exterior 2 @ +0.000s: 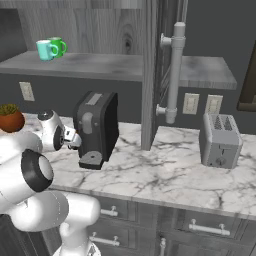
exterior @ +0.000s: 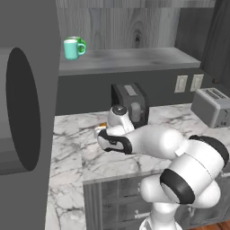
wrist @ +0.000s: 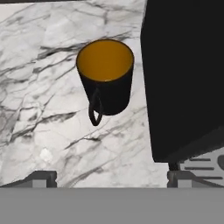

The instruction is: Pick the mug on the counter and place it in the cabinet with the handle facing the right, like the mugs already inside.

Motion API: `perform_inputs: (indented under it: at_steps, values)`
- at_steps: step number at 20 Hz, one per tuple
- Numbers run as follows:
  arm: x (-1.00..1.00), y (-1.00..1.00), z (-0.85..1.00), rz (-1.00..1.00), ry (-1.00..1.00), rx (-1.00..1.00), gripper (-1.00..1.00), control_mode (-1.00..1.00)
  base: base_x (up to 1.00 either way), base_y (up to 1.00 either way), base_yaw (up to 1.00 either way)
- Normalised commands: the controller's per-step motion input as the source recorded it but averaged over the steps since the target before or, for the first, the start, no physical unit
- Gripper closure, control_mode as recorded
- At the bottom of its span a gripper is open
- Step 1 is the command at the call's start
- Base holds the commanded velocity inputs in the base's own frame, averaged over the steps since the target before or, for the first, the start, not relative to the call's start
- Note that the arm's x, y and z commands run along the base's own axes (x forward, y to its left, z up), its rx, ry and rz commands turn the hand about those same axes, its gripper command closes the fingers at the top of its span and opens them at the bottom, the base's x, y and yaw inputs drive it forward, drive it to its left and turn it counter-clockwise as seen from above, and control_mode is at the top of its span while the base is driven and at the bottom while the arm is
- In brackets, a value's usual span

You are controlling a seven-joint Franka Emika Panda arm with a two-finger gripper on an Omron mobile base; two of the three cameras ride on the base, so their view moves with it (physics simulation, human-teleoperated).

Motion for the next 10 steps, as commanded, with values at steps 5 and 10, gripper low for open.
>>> perform_inputs:
  at_steps: [5,10]
  values:
    - [0.43,0.12,-0.26,0.0,0.0,0.0,-1.0,-1.0,0.0,0.0,0.0]
    - [0.32,0.18,-0.27,0.0,0.0,0.0,-1.0,-1.0,0.0,0.0,0.0]
